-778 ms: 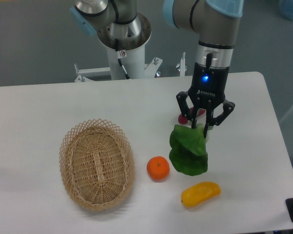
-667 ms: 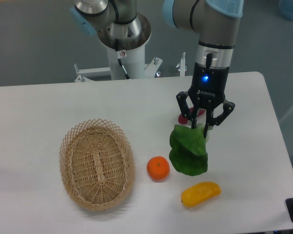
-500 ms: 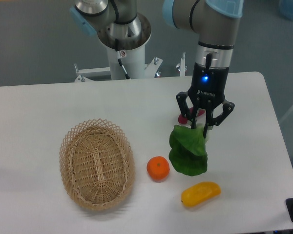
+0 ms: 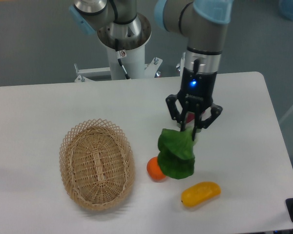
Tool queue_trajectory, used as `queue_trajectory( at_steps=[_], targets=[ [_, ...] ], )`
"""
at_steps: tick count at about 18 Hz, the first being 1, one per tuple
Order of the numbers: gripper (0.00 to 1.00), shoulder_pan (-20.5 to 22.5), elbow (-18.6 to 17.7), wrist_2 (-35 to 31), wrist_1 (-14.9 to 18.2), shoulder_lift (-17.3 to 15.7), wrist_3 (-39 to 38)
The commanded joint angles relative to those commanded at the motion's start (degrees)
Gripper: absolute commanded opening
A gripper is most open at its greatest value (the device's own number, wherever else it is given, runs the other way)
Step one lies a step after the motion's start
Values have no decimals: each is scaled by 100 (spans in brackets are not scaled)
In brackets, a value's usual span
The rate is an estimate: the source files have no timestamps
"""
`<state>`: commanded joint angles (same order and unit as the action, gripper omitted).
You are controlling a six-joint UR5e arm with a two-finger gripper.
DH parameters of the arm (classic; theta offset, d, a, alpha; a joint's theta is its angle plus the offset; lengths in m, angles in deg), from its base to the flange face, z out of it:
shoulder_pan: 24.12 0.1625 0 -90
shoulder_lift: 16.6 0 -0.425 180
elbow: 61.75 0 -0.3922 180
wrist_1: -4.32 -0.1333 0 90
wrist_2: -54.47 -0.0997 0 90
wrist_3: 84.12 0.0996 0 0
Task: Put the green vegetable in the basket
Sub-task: 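Carry the held bok choy over the wicker basket, then lower the bok choy into the basket and open the gripper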
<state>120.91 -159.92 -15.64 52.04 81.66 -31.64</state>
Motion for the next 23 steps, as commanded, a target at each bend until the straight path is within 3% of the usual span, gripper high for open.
queue_trajectory(
  at_steps=[6, 14, 18, 23],
  targets=[
    [35, -1037, 0, -1056, -70, 228, -897],
    [35, -2330, -8, -2576, -176, 967, -1390],
    [35, -2541, -570, -2638, -167, 949, -979],
    [35, -2682, -659, -2876, -176, 1133, -634]
  ],
)
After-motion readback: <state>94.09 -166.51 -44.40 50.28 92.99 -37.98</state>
